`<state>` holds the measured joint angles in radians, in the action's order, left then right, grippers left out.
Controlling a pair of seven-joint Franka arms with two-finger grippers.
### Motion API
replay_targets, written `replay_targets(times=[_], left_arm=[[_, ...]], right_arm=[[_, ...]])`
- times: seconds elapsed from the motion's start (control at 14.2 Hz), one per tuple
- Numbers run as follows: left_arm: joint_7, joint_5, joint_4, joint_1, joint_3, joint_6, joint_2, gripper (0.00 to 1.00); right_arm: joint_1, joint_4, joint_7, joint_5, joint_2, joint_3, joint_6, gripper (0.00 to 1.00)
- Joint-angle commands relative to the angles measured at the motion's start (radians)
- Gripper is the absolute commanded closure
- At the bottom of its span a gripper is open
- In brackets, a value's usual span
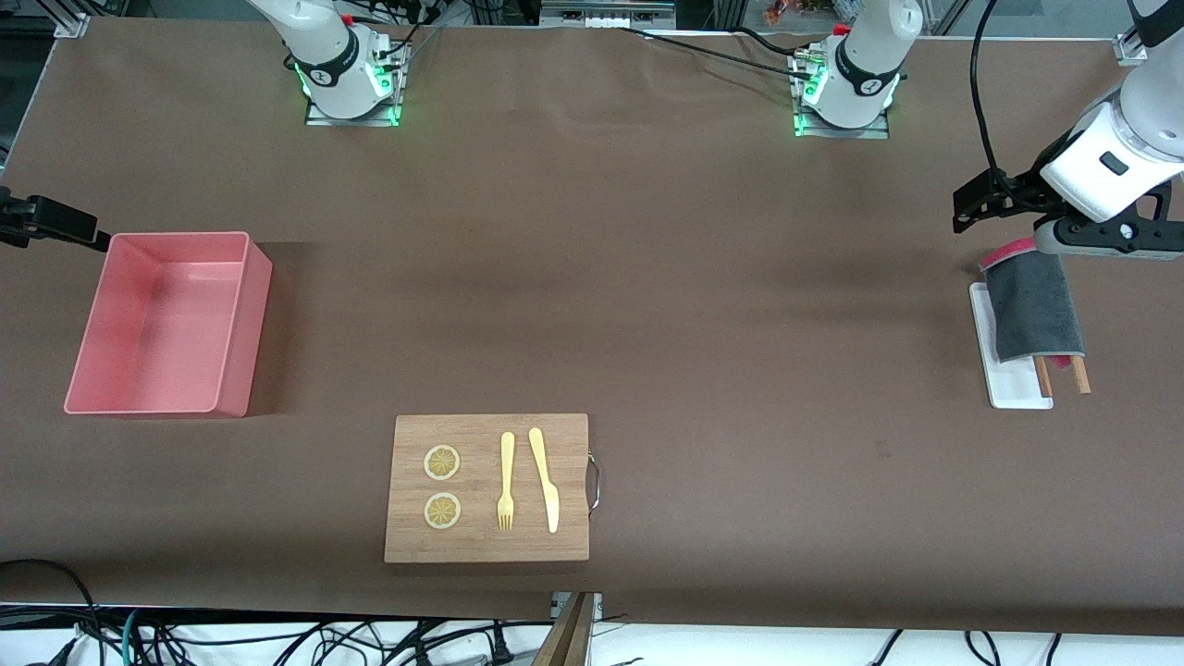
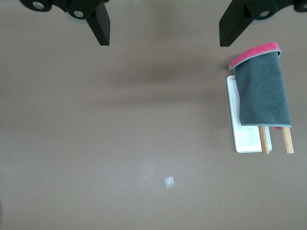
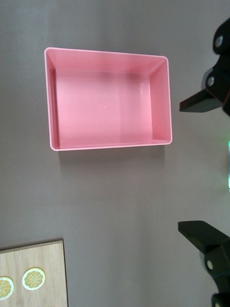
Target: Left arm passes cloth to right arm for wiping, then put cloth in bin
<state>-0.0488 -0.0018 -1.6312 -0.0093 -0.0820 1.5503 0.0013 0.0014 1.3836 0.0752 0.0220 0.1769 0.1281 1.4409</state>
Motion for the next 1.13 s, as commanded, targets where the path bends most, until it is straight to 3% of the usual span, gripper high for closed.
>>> replay_targets(times=[0.0,0.35,0.57,1.06], left_arm=[[0.007,-0.023,0.033,0.003,0.001,-0.029,0.023,0.00],[0.006,-0.017,0.070,0.018,0.020,-0.027,0.086,0.00],[0.014,-0.023,0.106,0.119,0.027,-0.026,0.135,0.00],[-0.009,0.014,0.143,0.213,0.044,-0.012,0.193,0.00]], right_arm=[[-0.011,-0.023,0.011,0.016,0.009,-0.002,-0.010,0.00],[-0.011,-0.023,0.011,0.016,0.009,-0.002,-0.010,0.00],[-0.011,-0.023,0.012,0.016,0.009,-0.002,-0.010,0.00],[-0.011,-0.023,0.009,0.016,0.009,-0.002,-0.010,0.00]])
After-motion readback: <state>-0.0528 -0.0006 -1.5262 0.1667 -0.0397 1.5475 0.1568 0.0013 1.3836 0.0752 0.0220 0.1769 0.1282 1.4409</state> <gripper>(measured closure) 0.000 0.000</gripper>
